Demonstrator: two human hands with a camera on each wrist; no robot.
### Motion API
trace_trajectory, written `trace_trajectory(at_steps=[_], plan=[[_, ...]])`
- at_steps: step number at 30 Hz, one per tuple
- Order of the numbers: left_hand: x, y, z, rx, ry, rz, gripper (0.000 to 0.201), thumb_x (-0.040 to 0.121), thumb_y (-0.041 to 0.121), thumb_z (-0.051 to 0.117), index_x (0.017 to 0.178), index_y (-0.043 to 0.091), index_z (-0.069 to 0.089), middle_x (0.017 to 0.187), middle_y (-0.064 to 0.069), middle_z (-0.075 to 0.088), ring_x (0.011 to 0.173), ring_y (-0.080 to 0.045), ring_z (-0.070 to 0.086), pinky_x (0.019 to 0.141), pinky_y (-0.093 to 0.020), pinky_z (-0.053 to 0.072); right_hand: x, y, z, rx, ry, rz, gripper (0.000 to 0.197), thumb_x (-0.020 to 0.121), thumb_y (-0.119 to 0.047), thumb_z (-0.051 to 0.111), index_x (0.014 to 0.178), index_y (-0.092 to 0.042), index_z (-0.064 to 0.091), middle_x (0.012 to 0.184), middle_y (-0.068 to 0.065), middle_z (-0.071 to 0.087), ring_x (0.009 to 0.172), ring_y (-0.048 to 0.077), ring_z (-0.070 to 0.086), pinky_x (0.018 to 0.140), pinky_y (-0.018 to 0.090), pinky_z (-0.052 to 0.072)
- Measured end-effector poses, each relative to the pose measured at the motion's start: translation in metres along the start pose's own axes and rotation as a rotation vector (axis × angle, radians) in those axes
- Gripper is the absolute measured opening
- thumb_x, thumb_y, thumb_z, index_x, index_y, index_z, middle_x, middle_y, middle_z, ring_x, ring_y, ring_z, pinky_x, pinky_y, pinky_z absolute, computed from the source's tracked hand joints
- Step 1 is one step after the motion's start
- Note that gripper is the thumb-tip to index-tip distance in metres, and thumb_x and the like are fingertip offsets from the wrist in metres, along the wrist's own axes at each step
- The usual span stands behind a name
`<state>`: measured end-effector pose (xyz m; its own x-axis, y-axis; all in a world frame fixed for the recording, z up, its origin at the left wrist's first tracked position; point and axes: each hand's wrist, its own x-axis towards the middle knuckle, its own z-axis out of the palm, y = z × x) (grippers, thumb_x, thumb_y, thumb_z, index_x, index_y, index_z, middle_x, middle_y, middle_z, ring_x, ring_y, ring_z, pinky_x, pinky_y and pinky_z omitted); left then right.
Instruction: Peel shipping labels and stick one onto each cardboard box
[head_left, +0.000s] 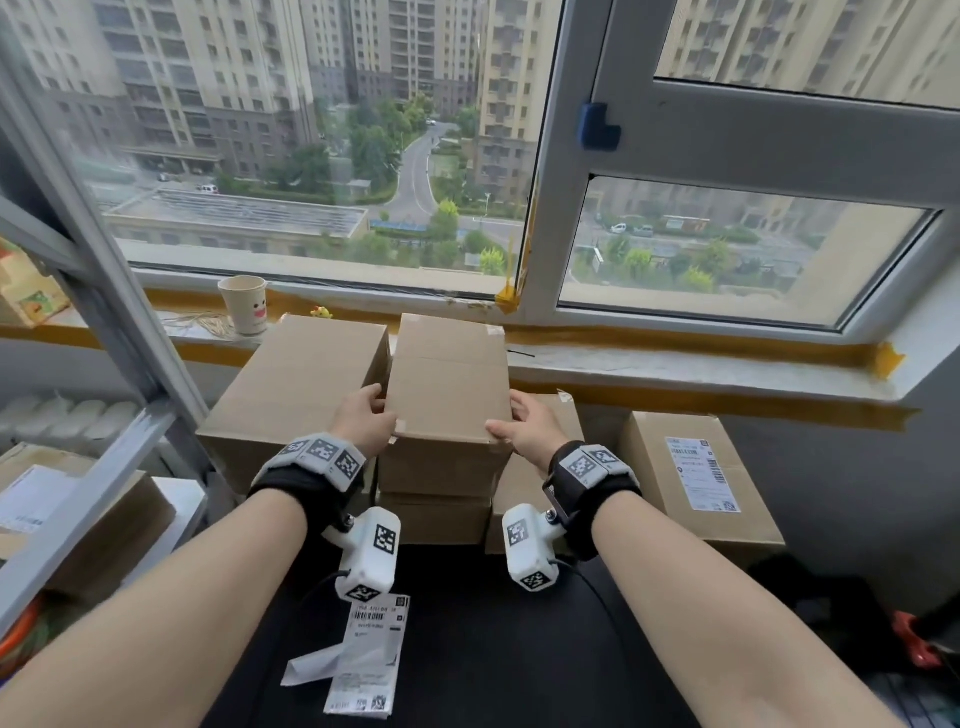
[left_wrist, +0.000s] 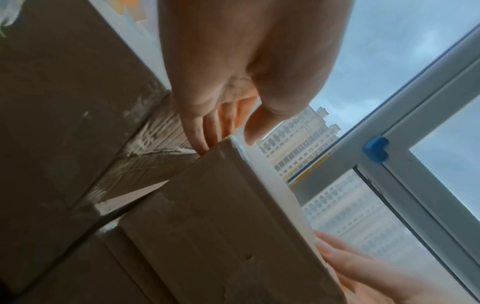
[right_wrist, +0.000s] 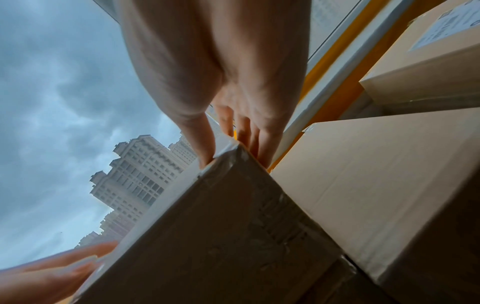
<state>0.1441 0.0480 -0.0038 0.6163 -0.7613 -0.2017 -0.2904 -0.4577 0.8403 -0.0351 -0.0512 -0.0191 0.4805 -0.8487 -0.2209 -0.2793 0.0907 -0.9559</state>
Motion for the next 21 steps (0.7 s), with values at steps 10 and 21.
trace_trajectory(at_steps=[10,21], plan=[[-0.034,0.005,-0.008,-0.349,-0.165,0.034,0.046,0.085,-0.005,0.058,0.130,0.002,0.050,0.107,-0.013,0.061,0.092,-0.023,0.060,0.072,-0.029,0.055,-0.053,-0.004,-0.027,0.147,0.029,-0.024,0.072,0.081,0.013,0.062,0.144,-0.009,0.034,0.123,0.007,0.051,0.108,0.024,0.055,0.077,0.033,0.055],[-0.112,-0.031,-0.006,-0.498,-0.365,-0.016,0.046,0.077,-0.014,0.062,0.116,0.009,0.054,0.110,-0.010,0.064,0.091,-0.020,0.064,0.075,-0.032,0.056,-0.156,0.041,-0.032,0.184,0.049,0.029,0.093,0.073,0.017,0.067,0.148,-0.020,0.028,0.112,0.007,0.058,0.103,0.024,0.060,0.078,0.034,0.057]])
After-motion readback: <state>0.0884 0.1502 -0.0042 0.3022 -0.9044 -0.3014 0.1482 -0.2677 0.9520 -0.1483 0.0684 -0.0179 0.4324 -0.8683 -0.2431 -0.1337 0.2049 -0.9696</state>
